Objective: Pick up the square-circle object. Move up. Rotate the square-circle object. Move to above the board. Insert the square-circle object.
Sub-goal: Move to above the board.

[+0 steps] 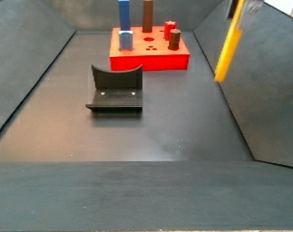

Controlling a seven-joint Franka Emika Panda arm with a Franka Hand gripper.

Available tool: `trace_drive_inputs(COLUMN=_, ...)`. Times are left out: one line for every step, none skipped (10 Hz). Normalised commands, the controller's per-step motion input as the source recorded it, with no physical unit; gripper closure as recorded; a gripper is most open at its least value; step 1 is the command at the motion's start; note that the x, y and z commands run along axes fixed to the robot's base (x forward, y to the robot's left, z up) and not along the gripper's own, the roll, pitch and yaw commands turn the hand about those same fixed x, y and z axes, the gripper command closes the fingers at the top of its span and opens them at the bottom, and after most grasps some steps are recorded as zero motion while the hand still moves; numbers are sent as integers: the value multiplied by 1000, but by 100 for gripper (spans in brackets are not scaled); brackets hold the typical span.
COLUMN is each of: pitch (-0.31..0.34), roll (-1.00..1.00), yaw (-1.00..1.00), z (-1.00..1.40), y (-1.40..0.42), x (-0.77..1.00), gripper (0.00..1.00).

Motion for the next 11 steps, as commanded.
trace_drive_inputs(pitch=26, roll=-1, yaw=-35, z=669, y=96, x=-154, gripper=100)
trace_drive_inputs(pitch=40, roll=2, yaw=-32, z=492, y=70, x=-97, gripper=100)
trace_drive_inputs(pitch=61, roll=5, yaw=-29, z=319, y=57, x=-49, gripper=100)
trace_drive_inputs(pitch=52, roll=47, yaw=1000, z=253, y=-1000, x=373, gripper=100)
trace_drive_inputs(pitch=54, roll=48, yaw=1000, z=228, y=-1000, x=378, gripper=100)
trace_drive_inputs(pitch=64, roll=47, yaw=1000, z=233, y=-1000, x=383, gripper=100)
trace_drive_inputs(pitch=68, roll=38, yaw=1000, z=236, y=-1000, x=388, gripper=100)
trace_drive_inputs(pitch=80, roll=37, yaw=1000, z=235, y=-1000, x=397, gripper=100)
trace_drive_inputs(pitch=88, roll=36, yaw=1000, z=234, y=-1000, x=402, gripper=100)
trace_drive_inputs(pitch=97, roll=34, yaw=1000, z=235, y=-1000, x=409, gripper=100)
trace_drive_inputs(pitch=106, roll=26, yaw=1000, z=239, y=-1000, x=416, gripper=100)
